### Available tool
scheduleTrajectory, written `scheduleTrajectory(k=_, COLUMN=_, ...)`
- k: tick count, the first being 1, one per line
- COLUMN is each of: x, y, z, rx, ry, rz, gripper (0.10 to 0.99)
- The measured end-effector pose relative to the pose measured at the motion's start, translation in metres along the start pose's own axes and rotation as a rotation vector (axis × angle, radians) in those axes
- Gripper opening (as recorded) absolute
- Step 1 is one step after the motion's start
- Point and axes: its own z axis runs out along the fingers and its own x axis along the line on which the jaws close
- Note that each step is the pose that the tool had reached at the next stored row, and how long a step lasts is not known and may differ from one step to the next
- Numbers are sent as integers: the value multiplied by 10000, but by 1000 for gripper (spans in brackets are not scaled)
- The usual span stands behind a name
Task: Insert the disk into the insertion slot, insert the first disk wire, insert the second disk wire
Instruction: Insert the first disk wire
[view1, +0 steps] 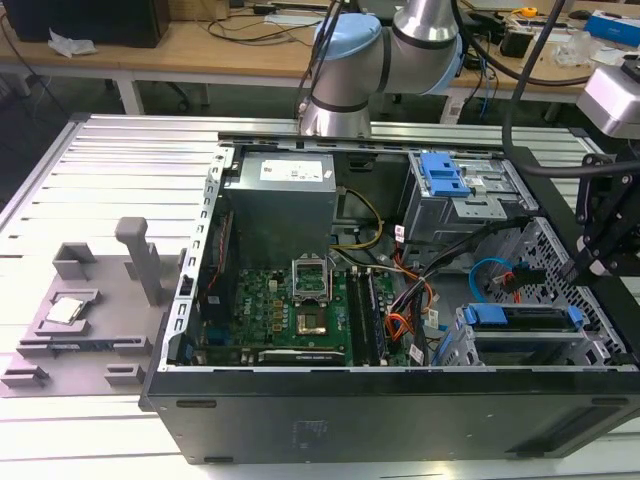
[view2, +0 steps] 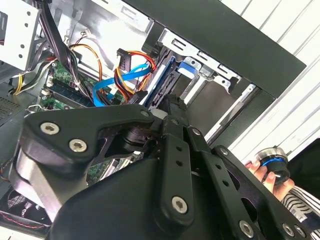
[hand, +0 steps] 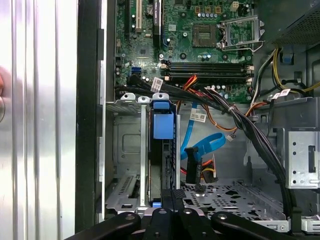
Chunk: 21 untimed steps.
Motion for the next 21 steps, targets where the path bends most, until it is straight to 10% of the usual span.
scheduleTrajectory(k=21, x=-112, y=-10, z=98, rx=0, ry=-1, rz=0, gripper=106)
